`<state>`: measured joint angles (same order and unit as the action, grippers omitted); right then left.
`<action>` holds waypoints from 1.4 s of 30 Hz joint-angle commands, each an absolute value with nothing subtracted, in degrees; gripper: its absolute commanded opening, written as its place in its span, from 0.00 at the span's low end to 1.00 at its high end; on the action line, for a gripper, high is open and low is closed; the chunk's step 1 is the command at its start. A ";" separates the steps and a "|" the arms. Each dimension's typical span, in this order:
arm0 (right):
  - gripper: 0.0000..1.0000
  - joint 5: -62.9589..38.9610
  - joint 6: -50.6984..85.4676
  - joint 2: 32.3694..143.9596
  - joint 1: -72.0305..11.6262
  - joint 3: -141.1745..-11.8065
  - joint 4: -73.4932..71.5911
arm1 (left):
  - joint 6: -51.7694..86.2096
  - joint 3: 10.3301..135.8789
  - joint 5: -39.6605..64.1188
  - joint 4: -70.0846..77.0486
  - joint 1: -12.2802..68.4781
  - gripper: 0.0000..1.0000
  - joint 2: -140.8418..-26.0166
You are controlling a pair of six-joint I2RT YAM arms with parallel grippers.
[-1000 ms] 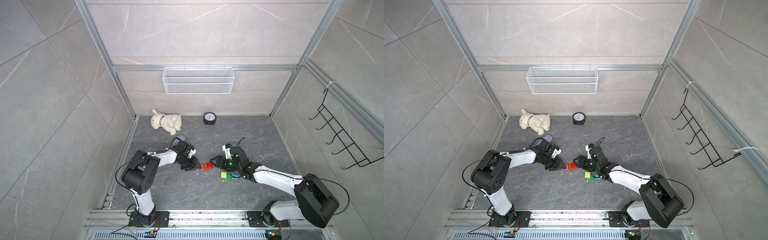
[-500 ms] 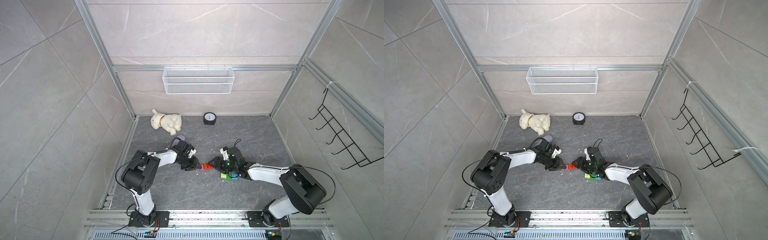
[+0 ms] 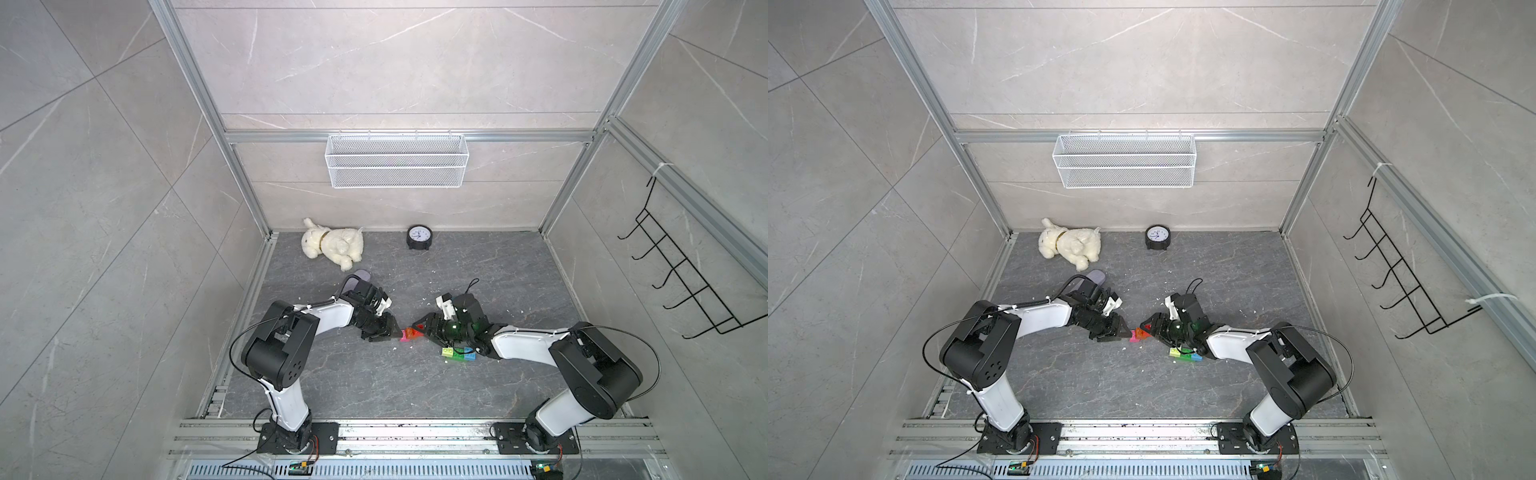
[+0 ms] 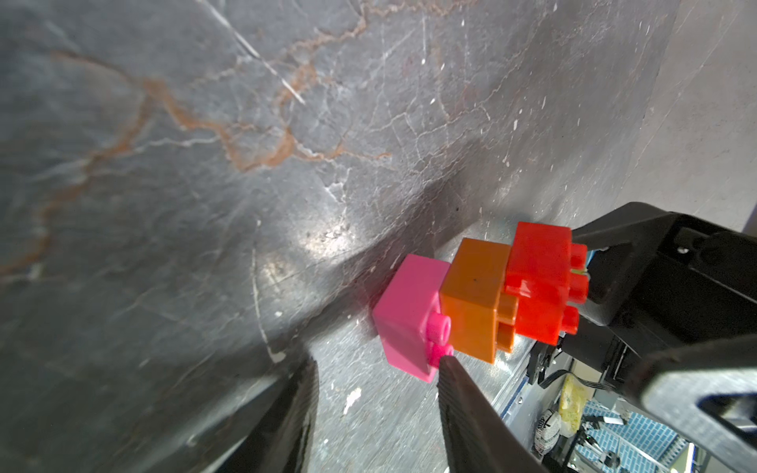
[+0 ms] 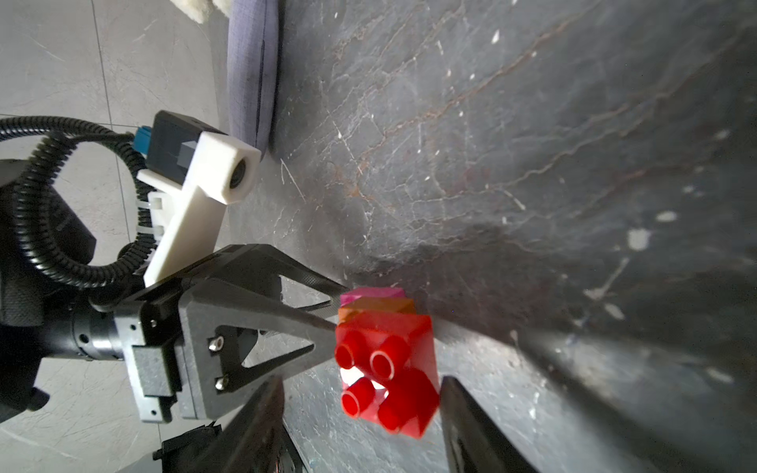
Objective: Assemble the letter y with lego
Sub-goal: Adjust the lego brick at the center of the board.
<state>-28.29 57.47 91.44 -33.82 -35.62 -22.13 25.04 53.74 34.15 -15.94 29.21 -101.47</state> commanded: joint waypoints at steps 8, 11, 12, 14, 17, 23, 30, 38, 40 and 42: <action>0.62 -30.90 58.07 92.02 -33.93 -36.30 -24.87 | 23.35 53.93 32.97 -18.77 27.81 0.59 -99.67; 0.62 -31.05 58.09 92.09 -33.98 -36.39 -24.89 | 25.04 53.04 35.58 -16.60 26.68 0.60 -99.03; 0.61 -31.10 58.09 92.11 -33.95 -36.38 -24.86 | 26.03 52.40 36.71 -15.38 26.25 0.59 -98.87; 0.61 -31.19 58.09 92.09 -33.93 -36.39 -24.82 | 27.97 51.25 38.94 -12.82 25.62 0.60 -98.60; 0.61 -31.28 58.07 92.11 -33.93 -36.39 -24.89 | 30.19 50.13 42.78 -9.49 25.48 0.61 -98.77; 0.61 -31.58 58.04 92.10 -33.97 -36.22 -25.50 | 34.00 49.22 46.13 -4.48 25.58 0.62 -99.91; 0.61 -31.69 60.20 92.50 -33.98 -35.61 -27.25 | 33.86 48.80 45.03 -4.81 25.96 0.58 -100.62; 0.61 -31.41 60.73 92.70 -33.93 -34.73 -28.34 | 32.75 48.56 43.92 -5.66 27.59 0.58 -101.12; 0.61 -31.55 60.68 92.81 -33.92 -34.72 -28.39 | 32.26 48.76 43.23 -6.35 27.68 0.57 -101.46; 0.61 -31.56 60.73 92.90 -33.93 -34.56 -28.48 | 32.07 48.96 42.86 -6.76 27.68 0.56 -101.66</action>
